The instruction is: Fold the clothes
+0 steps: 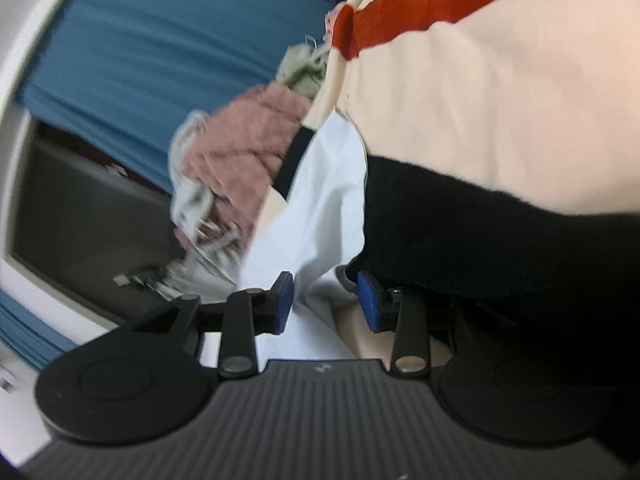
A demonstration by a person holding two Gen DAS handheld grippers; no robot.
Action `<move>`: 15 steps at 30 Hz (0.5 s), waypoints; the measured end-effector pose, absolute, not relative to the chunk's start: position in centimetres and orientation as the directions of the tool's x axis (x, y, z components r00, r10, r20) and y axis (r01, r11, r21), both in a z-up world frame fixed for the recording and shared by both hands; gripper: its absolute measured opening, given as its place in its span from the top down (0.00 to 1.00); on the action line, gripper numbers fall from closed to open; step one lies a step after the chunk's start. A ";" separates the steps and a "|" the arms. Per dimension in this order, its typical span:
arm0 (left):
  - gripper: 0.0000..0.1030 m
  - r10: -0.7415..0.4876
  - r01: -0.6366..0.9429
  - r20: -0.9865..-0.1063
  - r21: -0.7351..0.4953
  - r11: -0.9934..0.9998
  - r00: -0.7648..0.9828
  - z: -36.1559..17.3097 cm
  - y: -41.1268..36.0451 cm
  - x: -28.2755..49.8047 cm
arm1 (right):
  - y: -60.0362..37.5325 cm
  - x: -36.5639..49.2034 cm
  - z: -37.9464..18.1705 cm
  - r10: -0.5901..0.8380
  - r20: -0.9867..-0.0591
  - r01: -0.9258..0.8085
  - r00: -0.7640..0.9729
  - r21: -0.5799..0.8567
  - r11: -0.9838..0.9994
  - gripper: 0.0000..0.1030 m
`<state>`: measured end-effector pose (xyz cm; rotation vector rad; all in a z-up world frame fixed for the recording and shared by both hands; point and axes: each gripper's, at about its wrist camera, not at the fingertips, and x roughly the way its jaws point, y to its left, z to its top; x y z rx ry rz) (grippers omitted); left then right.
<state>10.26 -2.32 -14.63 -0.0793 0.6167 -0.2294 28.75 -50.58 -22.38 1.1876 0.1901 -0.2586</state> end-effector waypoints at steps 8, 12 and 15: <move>0.04 -0.239 0.183 -0.563 -0.154 0.971 0.791 -14.7 -2.1 10.5 | -51.6 27.6 -19.8 -0.145 -0.279 0.315 0.949 0.862 0.397 0.94; 0.04 -0.249 0.184 -0.560 -0.171 0.968 0.790 -14.7 -1.7 10.6 | -52.2 26.3 -15.6 -0.256 -0.285 0.380 0.923 0.770 0.512 0.97; 0.04 -0.255 0.184 -0.562 -0.181 0.966 0.787 -14.6 -1.5 10.6 | -53.7 25.0 -14.5 -0.311 -0.284 0.411 0.907 0.756 0.510 0.97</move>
